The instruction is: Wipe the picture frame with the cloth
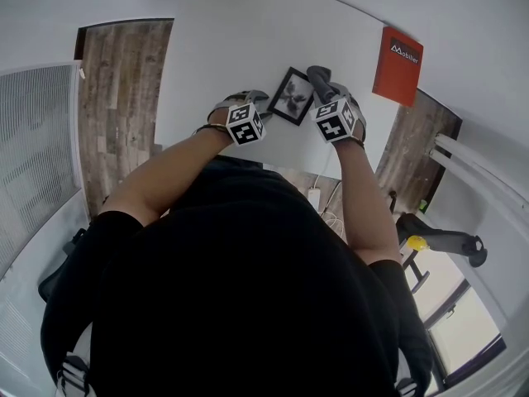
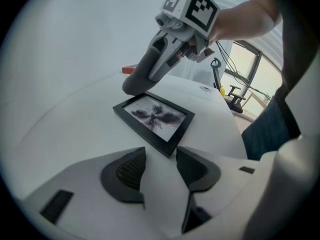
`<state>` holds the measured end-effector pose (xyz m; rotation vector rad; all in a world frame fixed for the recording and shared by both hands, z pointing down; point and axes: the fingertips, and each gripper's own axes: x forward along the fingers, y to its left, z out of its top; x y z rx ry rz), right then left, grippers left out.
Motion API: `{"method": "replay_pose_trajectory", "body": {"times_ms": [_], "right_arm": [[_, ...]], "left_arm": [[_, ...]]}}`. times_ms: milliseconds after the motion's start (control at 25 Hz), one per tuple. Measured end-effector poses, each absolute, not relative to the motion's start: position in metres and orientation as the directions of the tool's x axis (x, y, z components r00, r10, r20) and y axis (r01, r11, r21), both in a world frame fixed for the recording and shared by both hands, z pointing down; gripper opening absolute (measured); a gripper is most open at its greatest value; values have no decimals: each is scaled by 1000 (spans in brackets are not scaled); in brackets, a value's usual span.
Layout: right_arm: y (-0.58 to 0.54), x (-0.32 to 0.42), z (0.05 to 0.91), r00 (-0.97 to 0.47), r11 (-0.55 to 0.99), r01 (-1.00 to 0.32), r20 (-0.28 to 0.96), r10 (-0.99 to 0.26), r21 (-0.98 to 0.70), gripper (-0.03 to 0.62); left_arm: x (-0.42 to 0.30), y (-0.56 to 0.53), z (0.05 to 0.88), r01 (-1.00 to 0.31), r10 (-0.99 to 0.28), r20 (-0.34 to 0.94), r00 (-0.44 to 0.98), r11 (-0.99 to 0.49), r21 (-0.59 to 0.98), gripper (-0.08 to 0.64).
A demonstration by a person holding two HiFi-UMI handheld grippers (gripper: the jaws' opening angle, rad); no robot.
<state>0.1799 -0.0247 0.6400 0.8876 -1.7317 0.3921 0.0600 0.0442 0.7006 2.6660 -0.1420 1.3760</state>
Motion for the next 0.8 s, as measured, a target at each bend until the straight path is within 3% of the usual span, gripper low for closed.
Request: {"method": "replay_pose_trajectory", "body": {"times_ms": [800], "right_arm": [[31, 148, 671, -156, 753, -643, 938, -310, 142, 110]], "left_arm": [[61, 45, 699, -141, -22, 812, 583, -987, 75, 201]]}}
